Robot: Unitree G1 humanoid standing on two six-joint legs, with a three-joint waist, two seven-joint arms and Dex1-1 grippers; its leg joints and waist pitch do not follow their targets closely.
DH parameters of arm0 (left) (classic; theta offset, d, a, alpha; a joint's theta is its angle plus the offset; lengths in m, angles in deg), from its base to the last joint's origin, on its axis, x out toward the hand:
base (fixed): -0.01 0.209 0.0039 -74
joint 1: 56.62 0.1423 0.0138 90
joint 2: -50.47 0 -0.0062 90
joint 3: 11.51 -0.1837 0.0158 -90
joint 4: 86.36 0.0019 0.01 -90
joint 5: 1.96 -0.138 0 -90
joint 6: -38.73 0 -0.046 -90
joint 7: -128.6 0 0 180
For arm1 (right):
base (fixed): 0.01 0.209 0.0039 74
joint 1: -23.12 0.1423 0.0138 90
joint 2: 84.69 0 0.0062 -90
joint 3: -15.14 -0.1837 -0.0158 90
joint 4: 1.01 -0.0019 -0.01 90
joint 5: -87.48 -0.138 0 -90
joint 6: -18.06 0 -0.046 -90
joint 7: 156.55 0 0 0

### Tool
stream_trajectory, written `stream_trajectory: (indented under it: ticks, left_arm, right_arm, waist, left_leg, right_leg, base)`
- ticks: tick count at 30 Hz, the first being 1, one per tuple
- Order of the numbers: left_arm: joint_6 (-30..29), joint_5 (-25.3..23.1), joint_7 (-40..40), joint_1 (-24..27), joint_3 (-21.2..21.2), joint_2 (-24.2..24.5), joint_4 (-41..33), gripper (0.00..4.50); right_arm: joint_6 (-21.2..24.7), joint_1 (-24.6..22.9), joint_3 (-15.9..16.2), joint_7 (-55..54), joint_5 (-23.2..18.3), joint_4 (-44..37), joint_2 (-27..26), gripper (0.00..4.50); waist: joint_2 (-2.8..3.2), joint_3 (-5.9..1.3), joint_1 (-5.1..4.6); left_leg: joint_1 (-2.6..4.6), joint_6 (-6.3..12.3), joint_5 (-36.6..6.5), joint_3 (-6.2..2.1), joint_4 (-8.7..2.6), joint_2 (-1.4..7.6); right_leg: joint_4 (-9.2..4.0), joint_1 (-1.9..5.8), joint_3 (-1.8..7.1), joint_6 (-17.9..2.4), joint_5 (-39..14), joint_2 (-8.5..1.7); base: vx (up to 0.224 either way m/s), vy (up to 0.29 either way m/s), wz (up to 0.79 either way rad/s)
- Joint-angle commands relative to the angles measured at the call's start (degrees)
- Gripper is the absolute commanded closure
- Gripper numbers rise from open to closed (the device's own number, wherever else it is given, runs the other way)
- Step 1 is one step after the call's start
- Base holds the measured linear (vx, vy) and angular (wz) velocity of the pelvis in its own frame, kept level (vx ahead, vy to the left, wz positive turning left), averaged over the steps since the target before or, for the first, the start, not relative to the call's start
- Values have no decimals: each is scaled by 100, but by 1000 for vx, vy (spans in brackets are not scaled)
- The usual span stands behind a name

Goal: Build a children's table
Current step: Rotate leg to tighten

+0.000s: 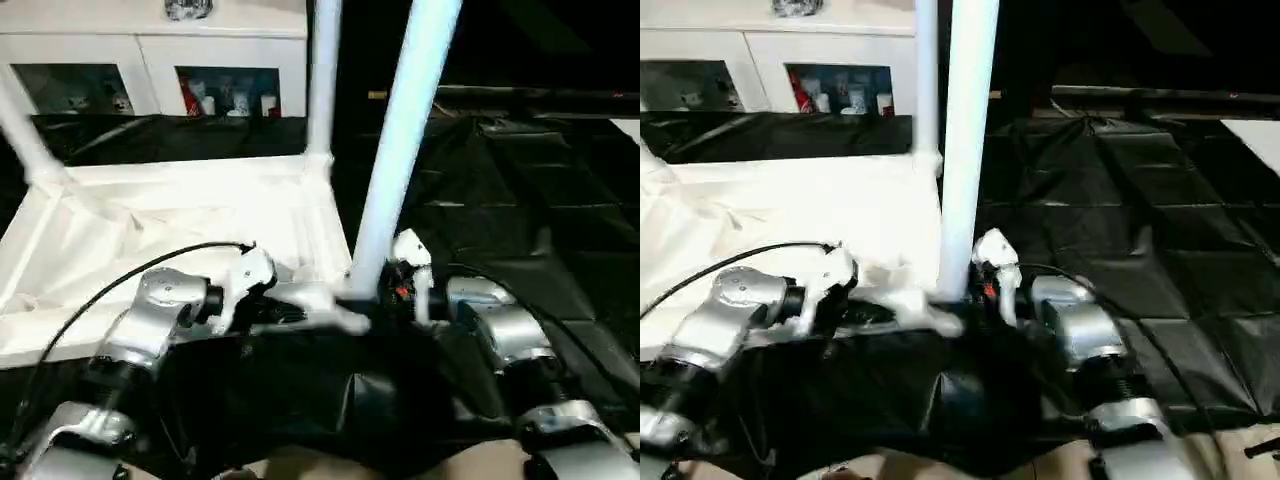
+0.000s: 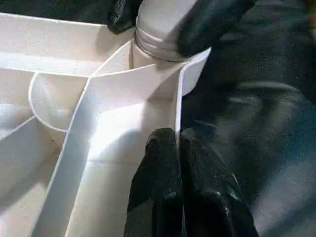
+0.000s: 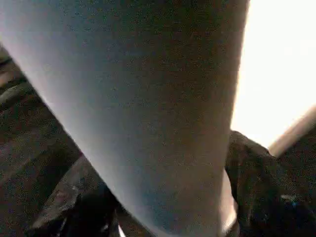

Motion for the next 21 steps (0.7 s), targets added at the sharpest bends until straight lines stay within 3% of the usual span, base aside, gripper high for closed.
stream_trajectory:
  ticks: [1,2,4,5,6,10,12,13,14,15,21]
  left_arm:
    - [73,51,-667,-343,-62,-480,32,450]
    - [107,-22,-920,-429,-32,-560,150,450]
    - [90,-181,-1539,-642,29,-773,427,450]
    - [64,-207,-1672,-679,44,-819,473,450]
    - [62,-275,-1960,-764,53,-931,585,450]
    - [70,-344,-2276,-849,91,-1071,727,450]
    - [131,-351,-2267,-824,84,-1152,712,450]
    - [159,-347,-2240,-811,75,-1161,705,450]
    - [170,-332,-2180,-780,61,-1154,676,450]
    - [170,-332,-2180,-780,61,-1154,676,450]
    - [265,-214,-1612,-554,-38,-924,446,450]
  right_arm:
    - [3,80,423,-467,159,295,-515,185]
    - [-10,158,336,-809,188,467,-621,185]
    - [-104,364,109,-1632,198,854,-898,188]
    - [-127,402,55,-1790,181,917,-954,188]
    - [-165,526,-79,-2345,177,1112,-1109,188]
    - [-339,612,-176,-2783,227,1271,-1271,188]
    - [-713,601,-123,-2565,295,1290,-1363,188]
    - [-771,605,-120,-2447,265,1314,-1385,153]
    - [-782,593,-118,-2285,209,1299,-1386,153]
    - [-782,593,-118,-2285,209,1299,-1386,132]
    - [-754,530,120,-1407,88,1130,-1175,80]
  waist:
    - [-8,-253,-49]
    - [-2,-262,-49]
    - [21,-263,-67]
    - [22,-270,-72]
    - [10,-292,-68]
    - [14,-323,-51]
    - [9,-339,-26]
    - [9,-342,-23]
    - [-25,-344,-25]
    - [-5,-340,-11]
    - [-18,-317,-10]
  left_leg:
    - [79,-14,-1461,-206,-395,320]
    - [81,-19,-1495,-221,-402,325]
    - [110,-41,-1521,-206,-395,330]
    - [107,-53,-1516,-207,-396,323]
    - [86,-38,-1407,-208,-389,322]
    - [48,76,-1086,-174,-368,320]
    - [29,160,-913,-165,-349,324]
    - [25,226,-838,-159,-347,321]
    - [15,265,-808,-153,-343,317]
    - [13,304,-770,-156,-341,320]
    - [19,322,-925,-162,-356,337]
  right_leg:
    - [-596,183,328,-832,-2507,-570]
    - [-597,208,322,-785,-2597,-576]
    - [-612,157,347,-768,-2527,-569]
    - [-605,167,344,-774,-2496,-565]
    - [-586,195,347,-786,-2318,-576]
    - [-501,227,355,-957,-1493,-556]
    - [-459,243,355,-1036,-1134,-565]
    - [-438,249,352,-1084,-948,-551]
    - [-433,261,351,-1098,-891,-552]
    - [-427,261,350,-1126,-857,-560]
    - [-466,257,348,-1050,-1267,-570]
  base:
    - [0,0,0]
    - [0,0,0]
    - [0,0,0]
    - [0,0,0]
    - [0,0,0]
    - [0,0,0]
    - [0,0,0]
    - [0,0,0]
    - [0,0,0]
    - [0,0,0]
    - [0,0,0]
